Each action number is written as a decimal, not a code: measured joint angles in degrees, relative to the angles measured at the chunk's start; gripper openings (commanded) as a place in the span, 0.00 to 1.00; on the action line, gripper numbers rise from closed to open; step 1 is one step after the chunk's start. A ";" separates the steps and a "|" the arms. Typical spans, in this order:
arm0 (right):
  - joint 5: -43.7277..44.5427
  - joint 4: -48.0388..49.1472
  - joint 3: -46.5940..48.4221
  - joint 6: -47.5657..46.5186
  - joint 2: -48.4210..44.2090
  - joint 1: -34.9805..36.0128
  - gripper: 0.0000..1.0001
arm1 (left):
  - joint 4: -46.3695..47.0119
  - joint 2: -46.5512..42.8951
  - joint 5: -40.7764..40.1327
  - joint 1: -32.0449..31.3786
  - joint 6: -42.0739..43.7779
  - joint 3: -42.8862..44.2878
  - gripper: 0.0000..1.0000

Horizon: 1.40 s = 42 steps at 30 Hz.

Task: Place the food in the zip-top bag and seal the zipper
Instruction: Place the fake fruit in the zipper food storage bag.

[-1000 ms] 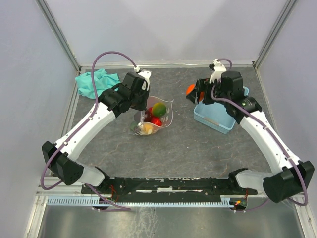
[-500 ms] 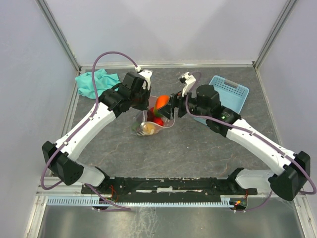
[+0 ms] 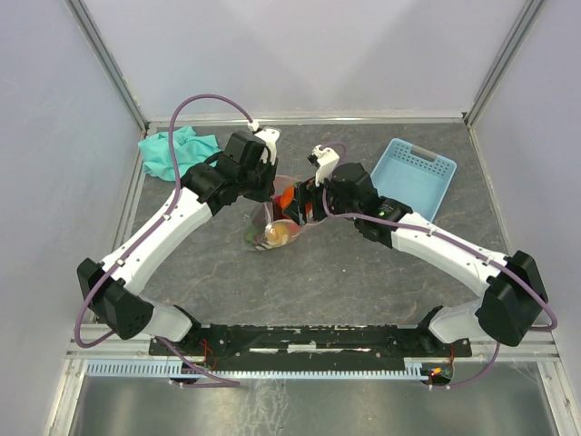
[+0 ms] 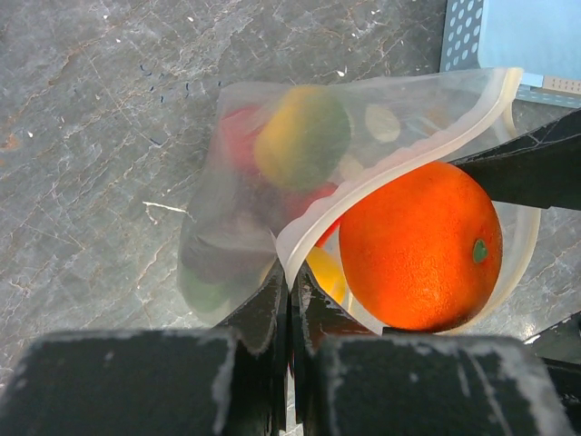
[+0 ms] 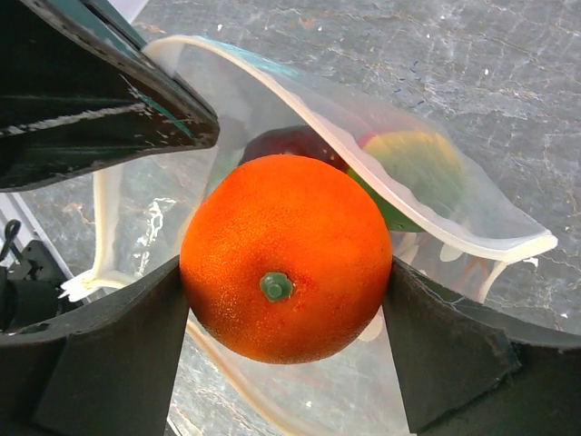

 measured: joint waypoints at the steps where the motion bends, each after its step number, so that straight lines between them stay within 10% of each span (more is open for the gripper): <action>1: 0.28 -0.31 0.02 -0.26 0.13 0.02 0.89 | 0.02 0.02 0.00 0.00 0.00 0.00 0.03; 22: 3.72 -11.74 6.08 -2.36 -2.12 0.11 0.90 | 0.20 0.24 0.20 0.00 0.00 0.00 0.03; 42: 16.79 -20.61 4.87 9.33 -3.15 0.11 0.47 | 0.20 0.24 0.28 -0.02 0.00 0.00 0.03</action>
